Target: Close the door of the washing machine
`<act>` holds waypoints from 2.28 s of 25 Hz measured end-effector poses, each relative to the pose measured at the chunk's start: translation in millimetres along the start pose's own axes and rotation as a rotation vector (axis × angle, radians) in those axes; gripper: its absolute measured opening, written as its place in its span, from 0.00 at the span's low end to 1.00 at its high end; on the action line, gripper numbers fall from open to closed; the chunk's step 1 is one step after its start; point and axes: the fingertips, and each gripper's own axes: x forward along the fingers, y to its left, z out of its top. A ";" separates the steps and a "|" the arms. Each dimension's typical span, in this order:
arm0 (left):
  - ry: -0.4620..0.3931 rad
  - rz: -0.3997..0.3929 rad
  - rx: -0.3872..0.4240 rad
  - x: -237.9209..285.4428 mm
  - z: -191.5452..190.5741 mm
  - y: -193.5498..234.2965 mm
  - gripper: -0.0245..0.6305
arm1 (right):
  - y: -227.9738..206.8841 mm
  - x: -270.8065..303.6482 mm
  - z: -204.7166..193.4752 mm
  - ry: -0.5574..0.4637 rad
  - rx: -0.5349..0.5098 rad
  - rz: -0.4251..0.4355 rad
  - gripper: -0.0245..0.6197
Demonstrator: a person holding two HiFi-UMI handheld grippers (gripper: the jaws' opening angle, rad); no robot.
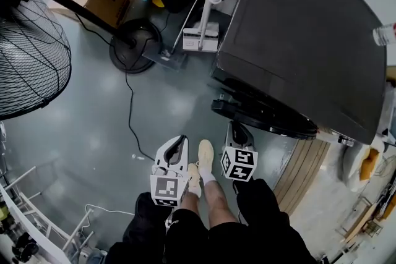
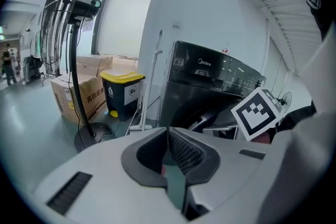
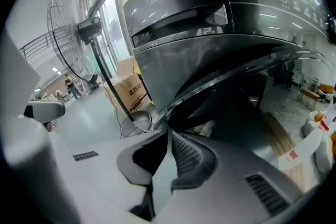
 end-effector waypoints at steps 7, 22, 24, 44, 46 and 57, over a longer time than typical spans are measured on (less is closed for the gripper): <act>0.001 0.009 -0.007 3.8 3.4 4.7 0.08 | -13.8 14.6 19.3 -0.019 -0.006 -0.030 0.10; -0.006 0.018 -0.002 8.1 12.6 6.2 0.08 | -15.3 22.4 31.3 -0.033 -0.030 -0.021 0.07; -0.007 0.020 -0.003 4.9 12.3 4.3 0.08 | -8.9 16.8 34.2 -0.052 -0.068 0.006 0.07; -0.261 -0.052 0.178 -165.8 156.8 -87.5 0.08 | 49.7 -234.6 137.8 -0.365 -0.191 0.073 0.06; -0.305 -0.061 0.200 -197.0 176.6 -102.6 0.08 | 57.4 -278.3 151.9 -0.415 -0.207 0.077 0.06; -0.475 -0.099 0.294 -352.9 239.7 -169.1 0.08 | 82.1 -487.7 176.1 -0.653 -0.231 0.038 0.06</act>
